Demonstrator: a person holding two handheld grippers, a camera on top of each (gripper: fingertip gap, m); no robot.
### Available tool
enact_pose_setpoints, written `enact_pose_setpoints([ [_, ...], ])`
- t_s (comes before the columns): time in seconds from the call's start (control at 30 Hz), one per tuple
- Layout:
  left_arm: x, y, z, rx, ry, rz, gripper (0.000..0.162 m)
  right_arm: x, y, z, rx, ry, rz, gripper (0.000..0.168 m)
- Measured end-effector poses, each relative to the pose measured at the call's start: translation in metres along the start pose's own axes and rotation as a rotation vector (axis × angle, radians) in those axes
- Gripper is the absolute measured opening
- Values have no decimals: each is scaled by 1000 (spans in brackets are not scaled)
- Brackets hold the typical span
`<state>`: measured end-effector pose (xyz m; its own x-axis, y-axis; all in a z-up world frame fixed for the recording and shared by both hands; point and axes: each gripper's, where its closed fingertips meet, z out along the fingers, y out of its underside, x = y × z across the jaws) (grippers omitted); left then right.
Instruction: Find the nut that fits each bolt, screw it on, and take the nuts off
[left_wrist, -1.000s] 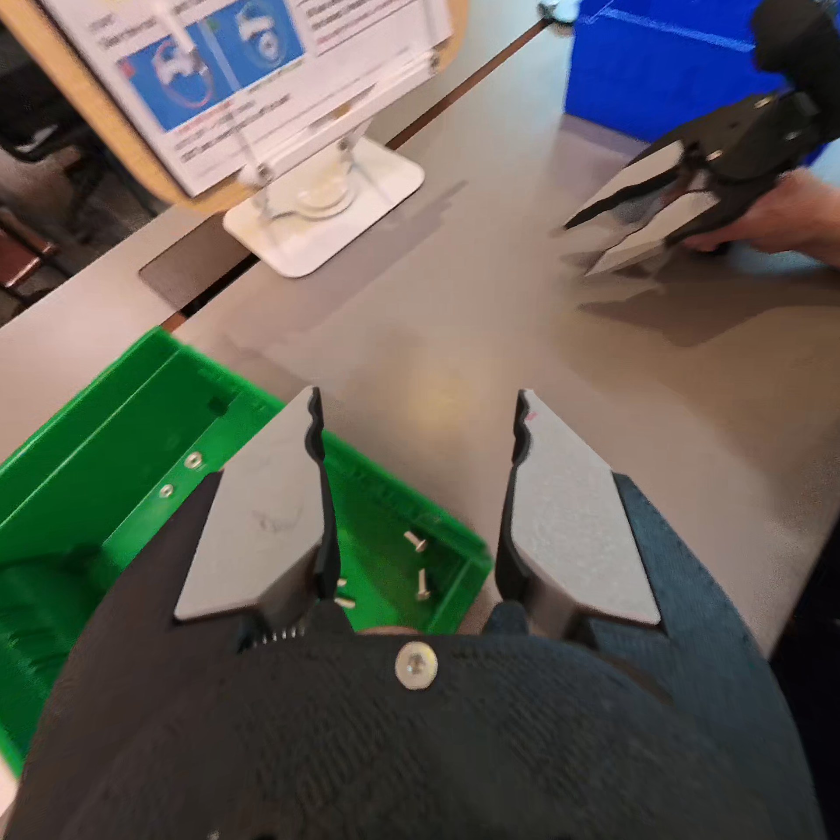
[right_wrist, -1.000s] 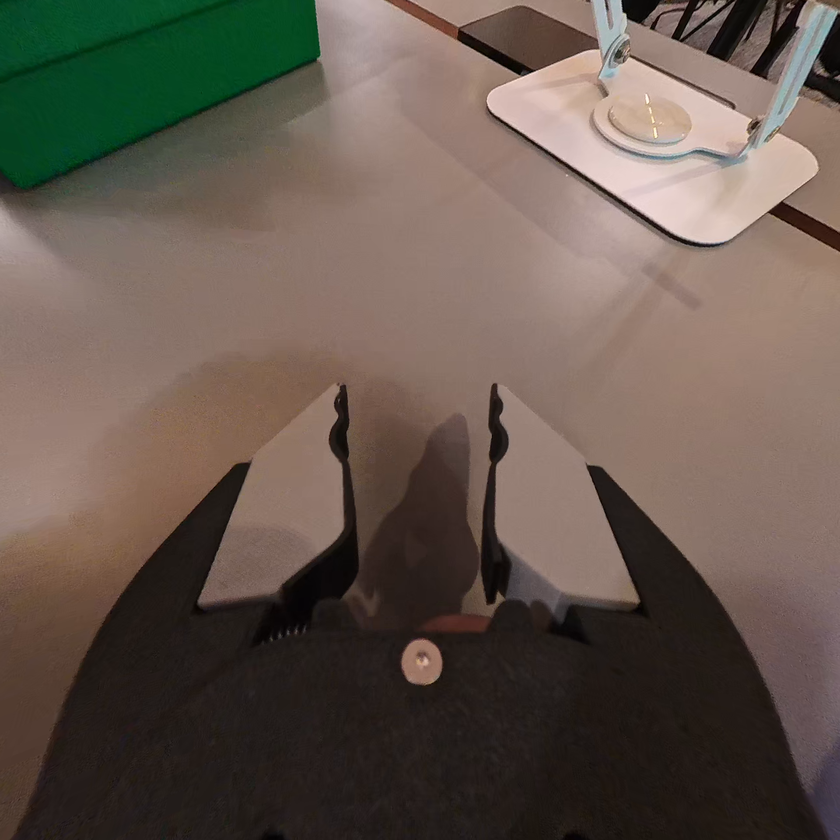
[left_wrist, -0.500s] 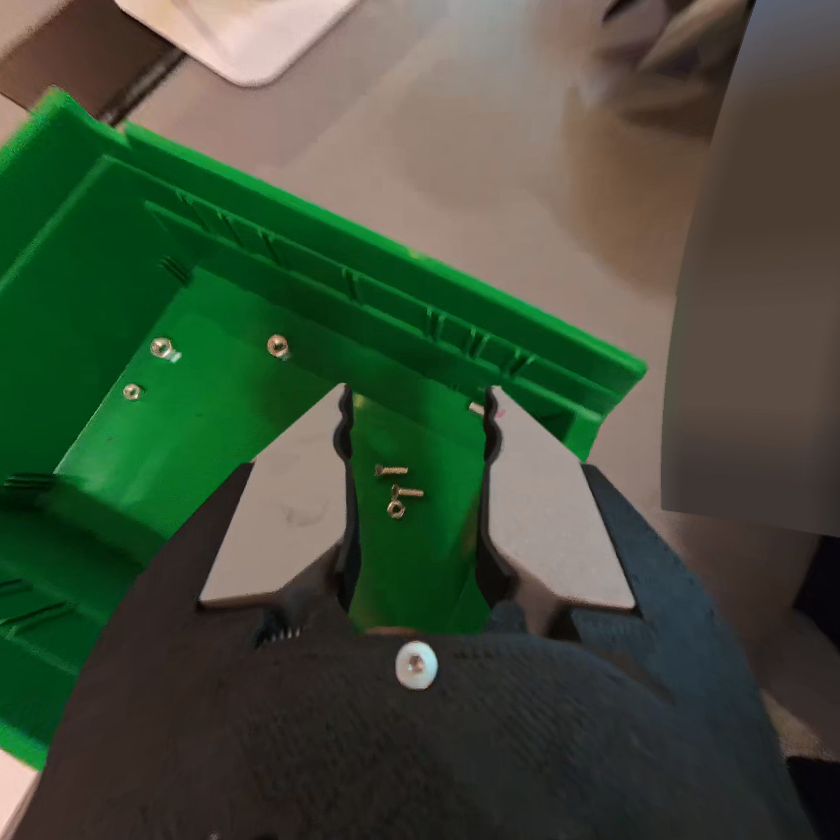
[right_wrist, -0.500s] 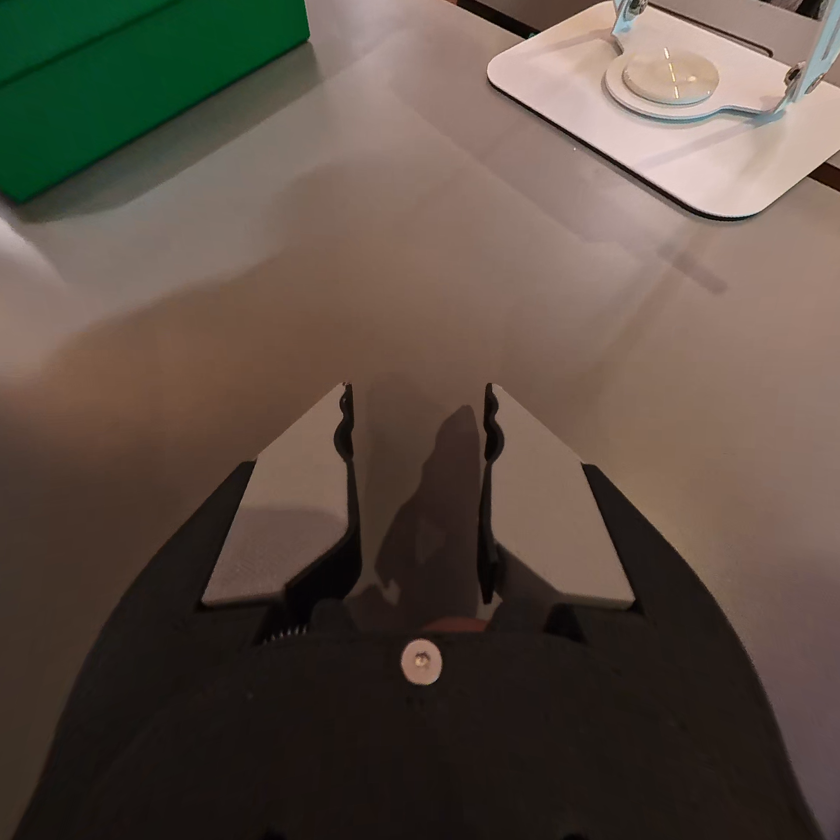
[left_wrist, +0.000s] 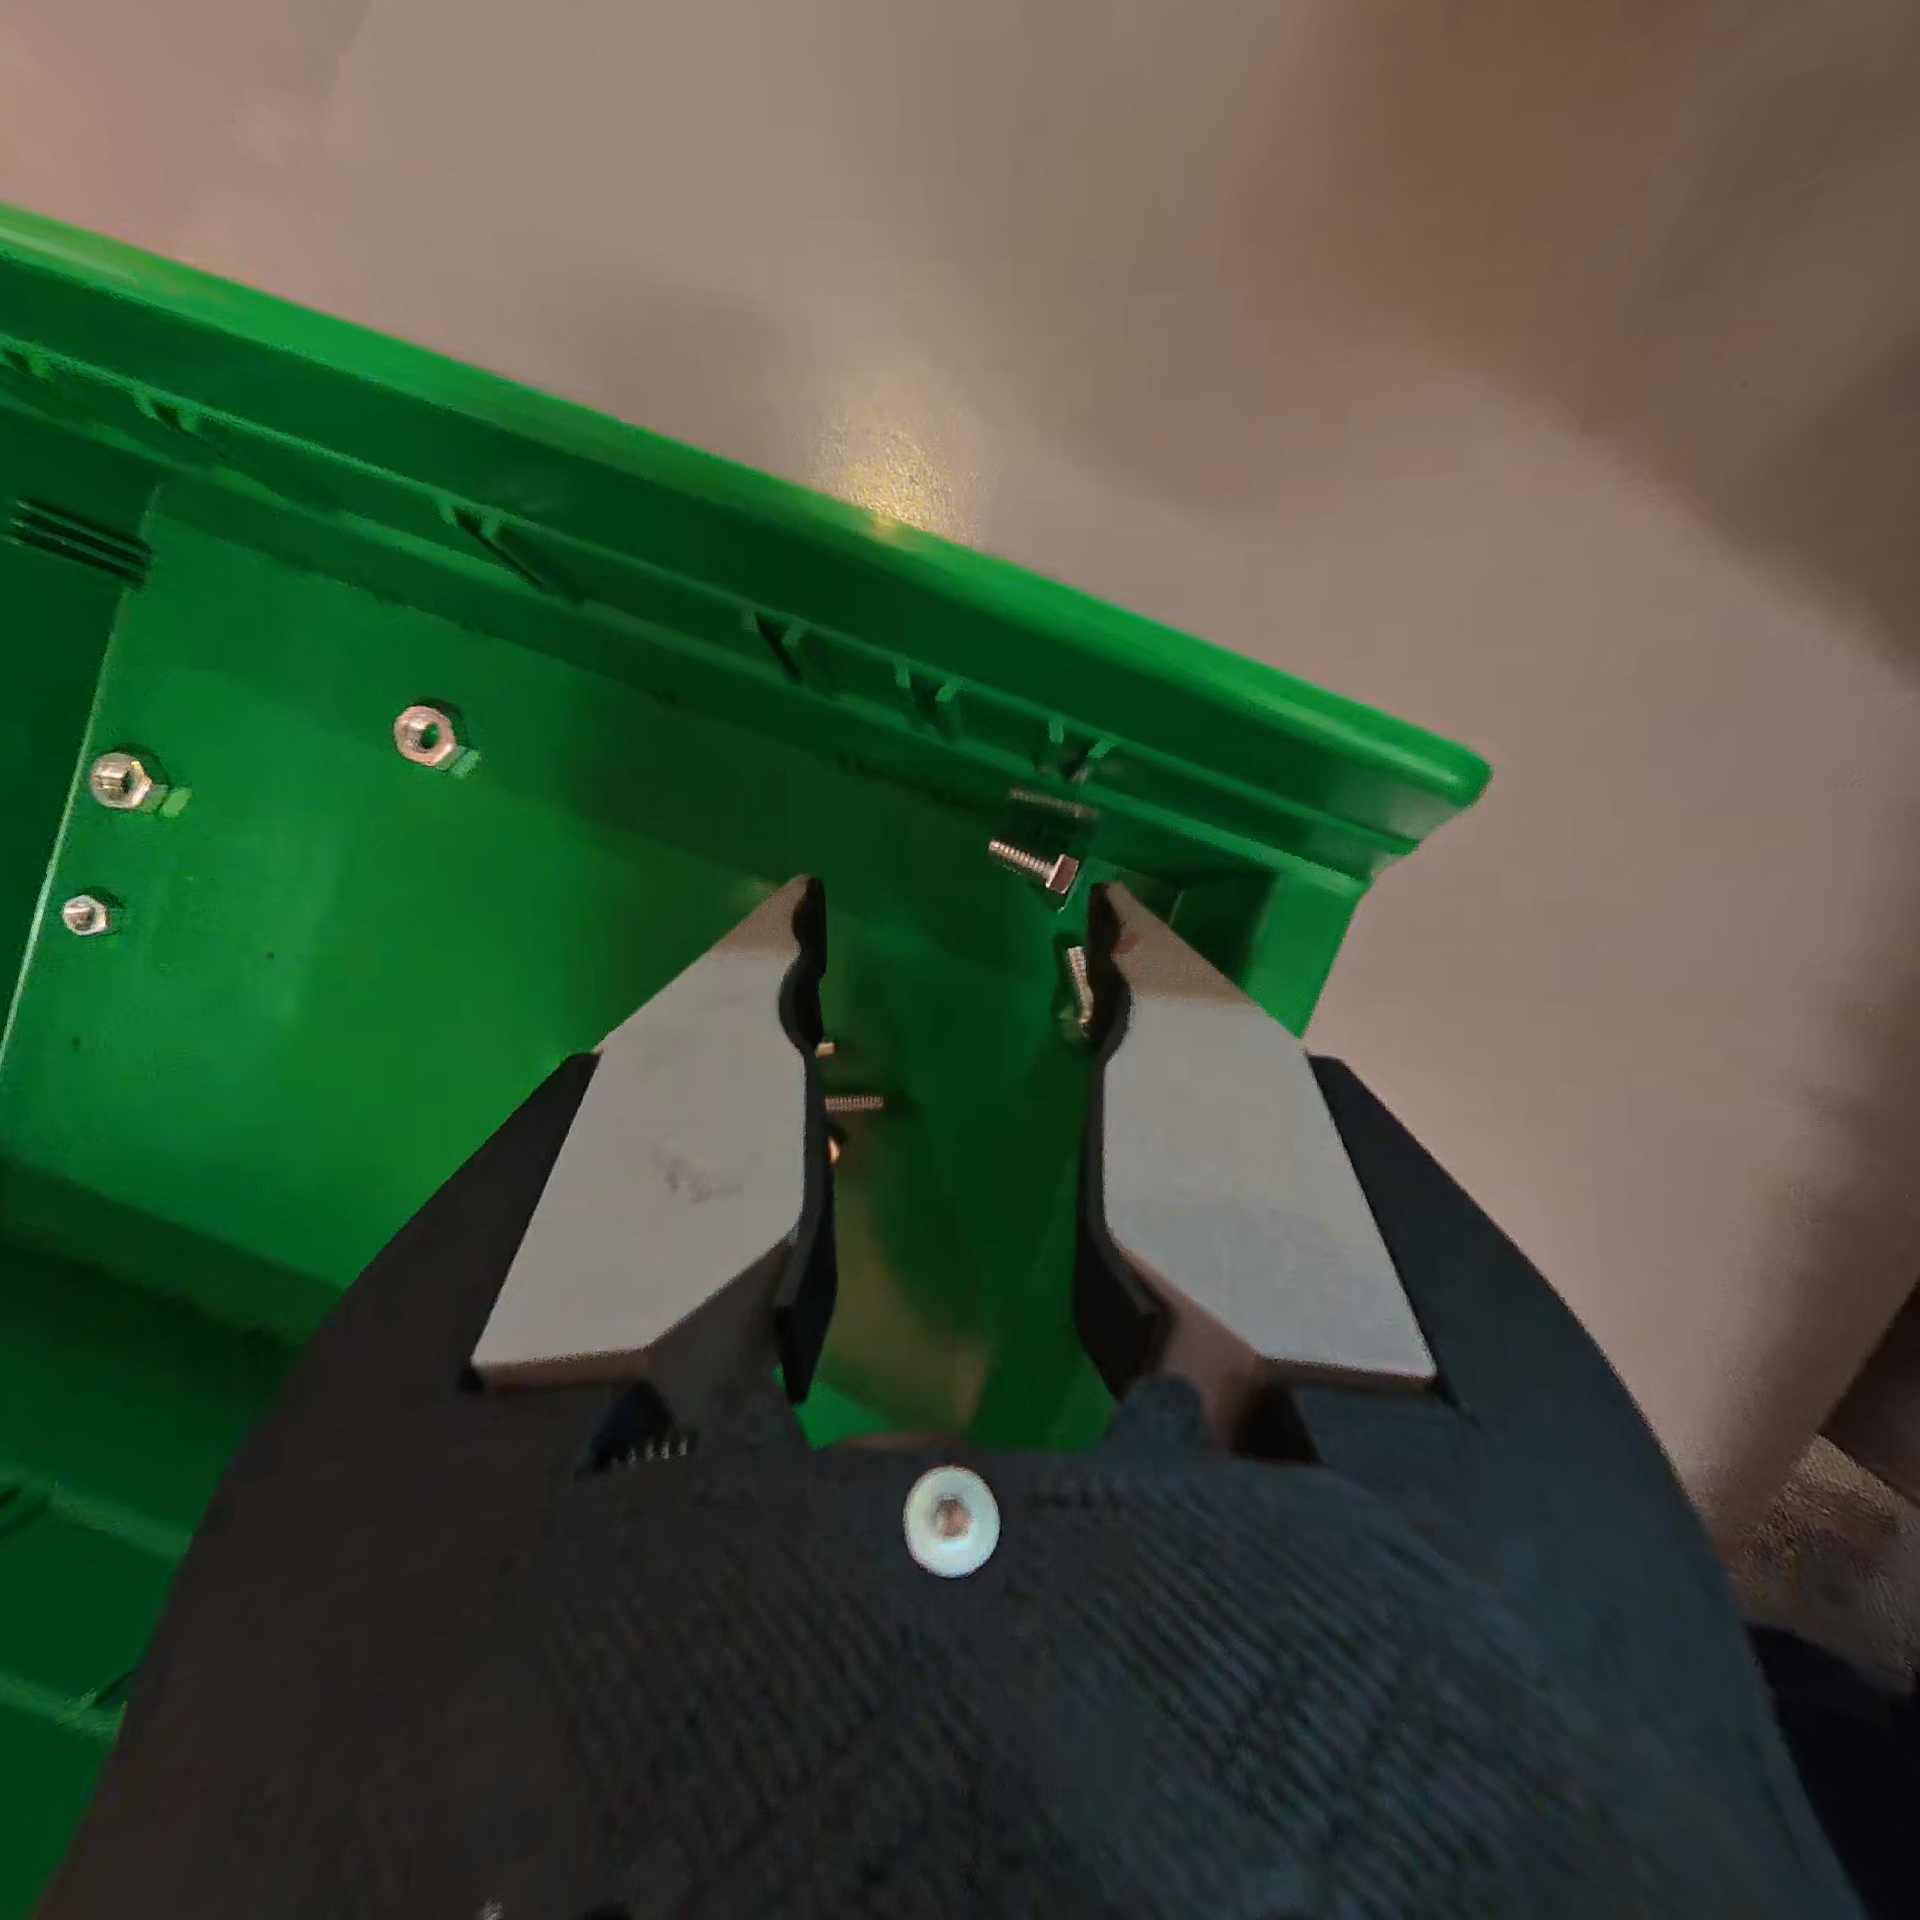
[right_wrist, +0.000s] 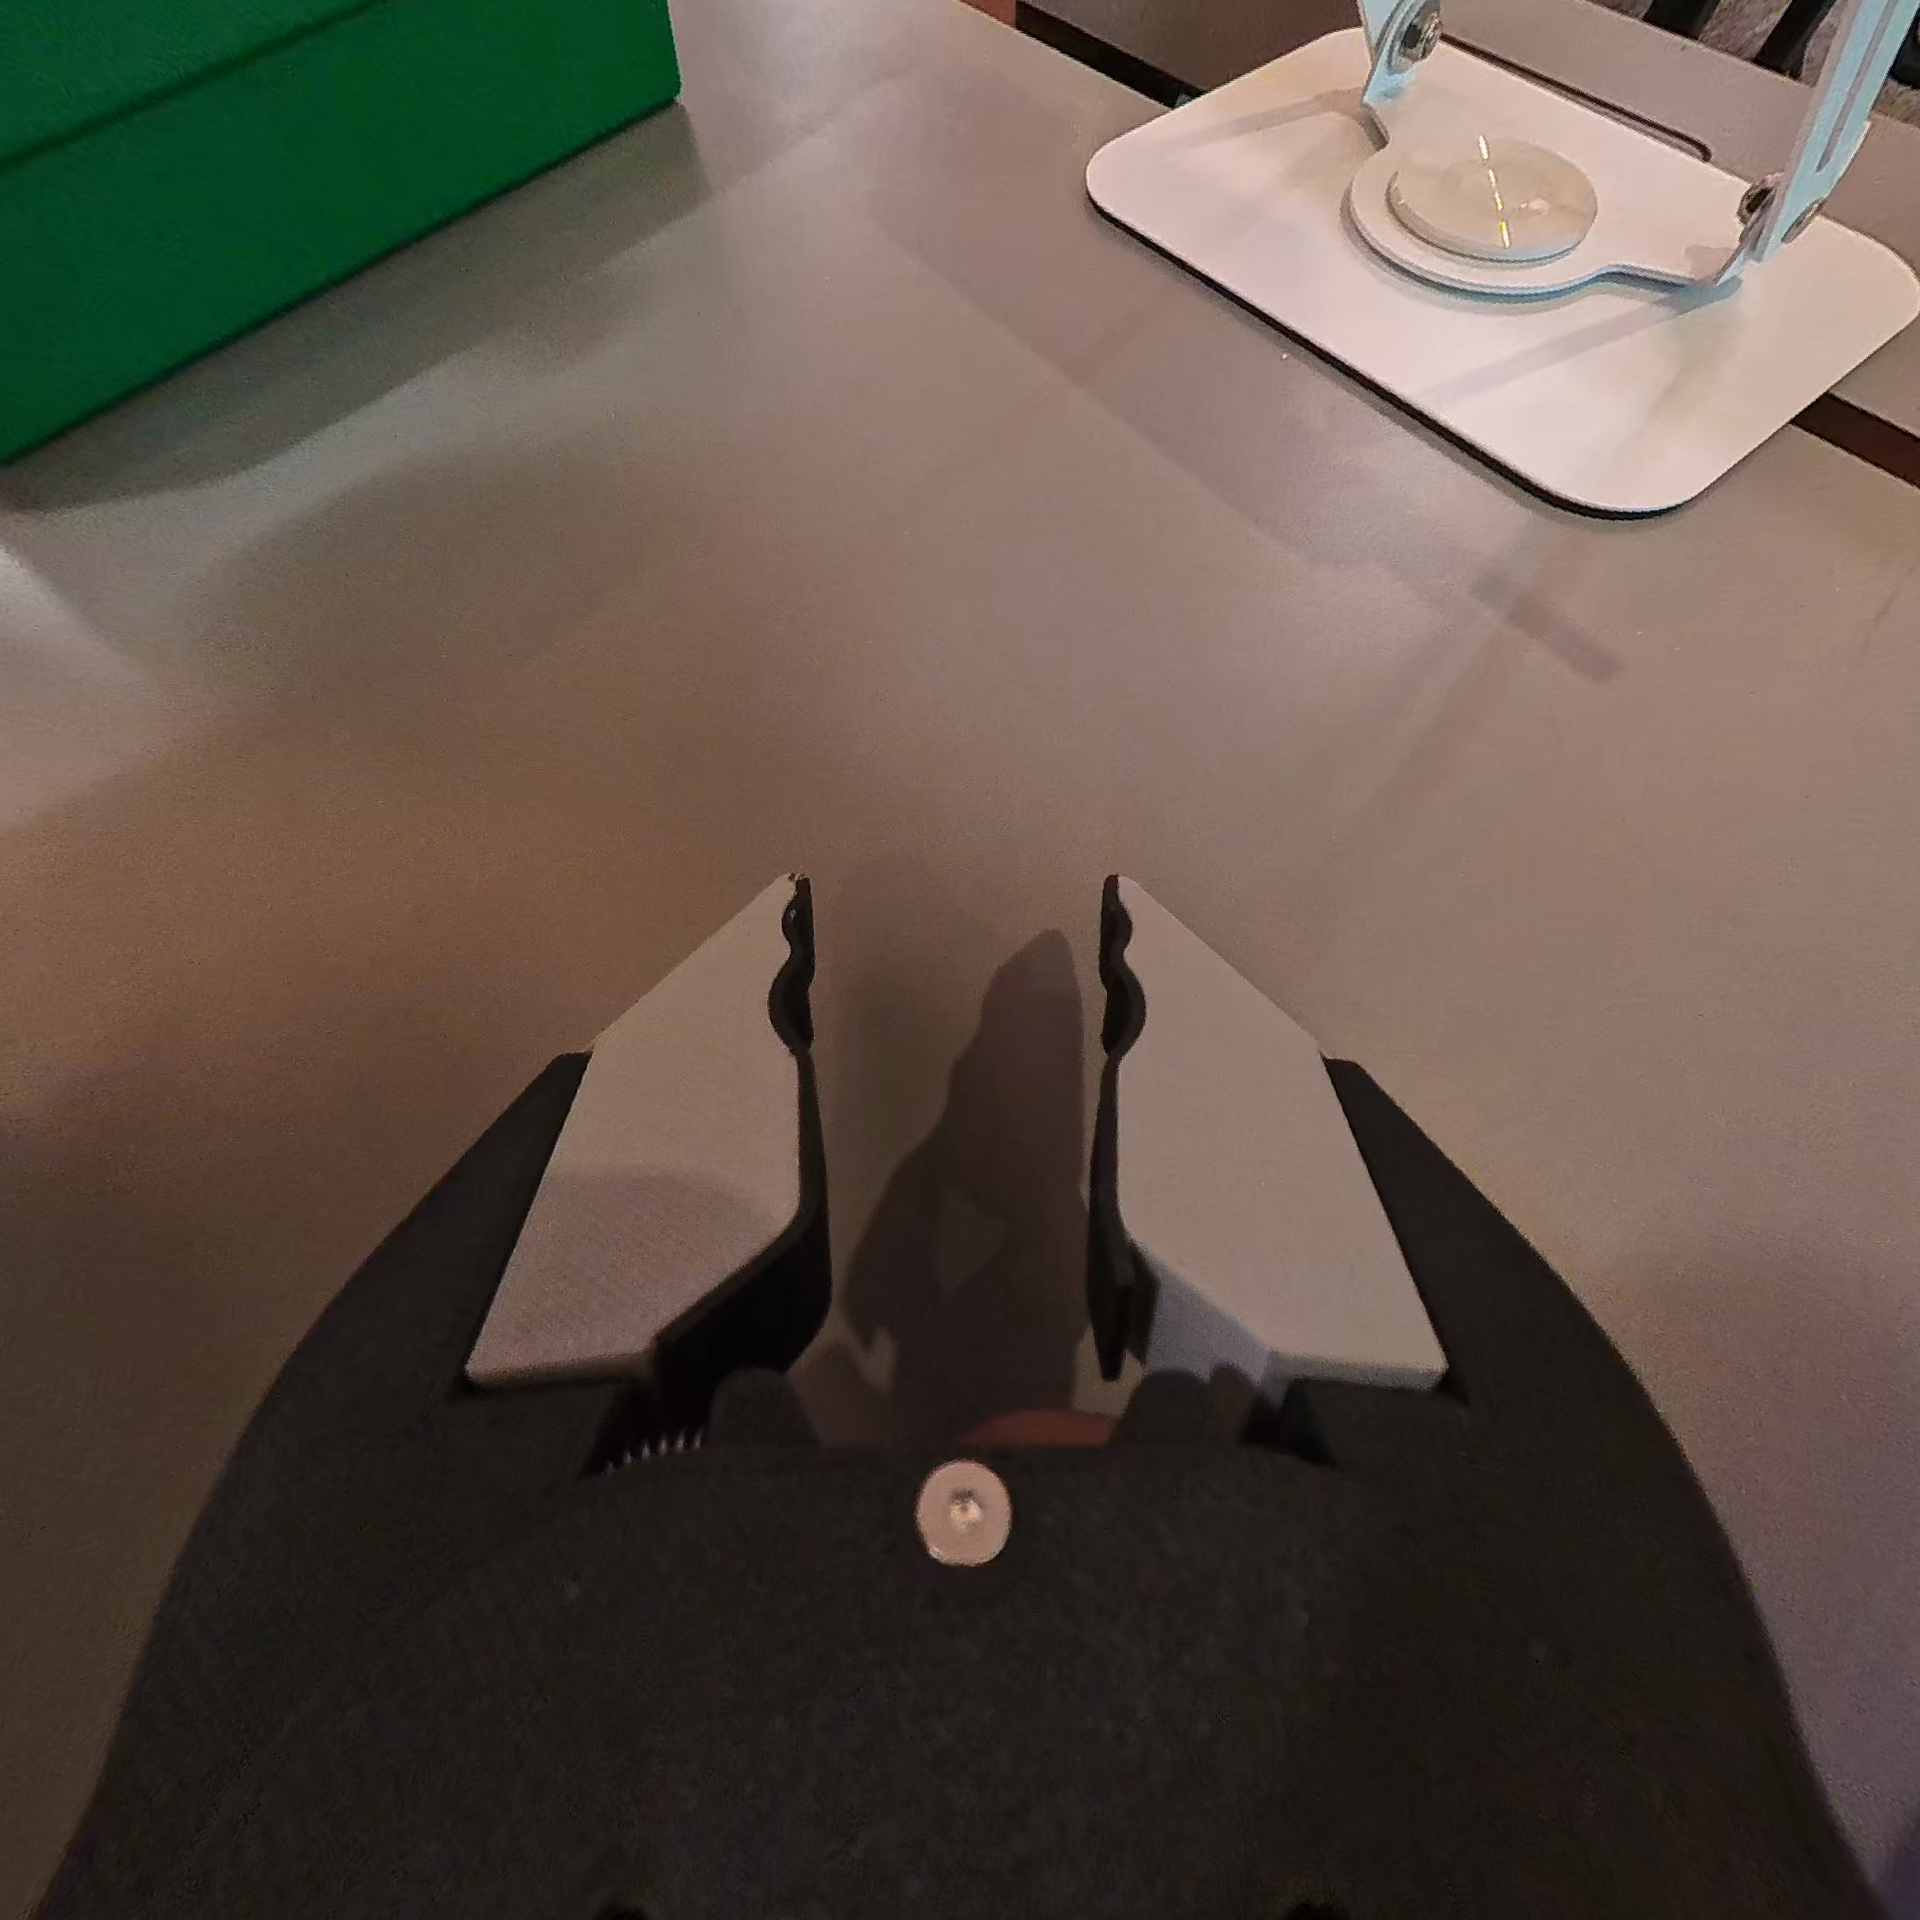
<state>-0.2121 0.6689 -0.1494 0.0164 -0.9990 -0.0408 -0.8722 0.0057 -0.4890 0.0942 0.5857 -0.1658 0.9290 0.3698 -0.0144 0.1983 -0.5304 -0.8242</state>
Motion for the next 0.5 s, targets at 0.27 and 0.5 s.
enact_pose_setpoints([
  [0.27,3,0,23,-66,53,-56,49,-1,1,2,-10,10,-23,52],
  [0.5,-8,7,36,-141,-39,-17,63,-2,1,3,-11,0,-23,52],
])
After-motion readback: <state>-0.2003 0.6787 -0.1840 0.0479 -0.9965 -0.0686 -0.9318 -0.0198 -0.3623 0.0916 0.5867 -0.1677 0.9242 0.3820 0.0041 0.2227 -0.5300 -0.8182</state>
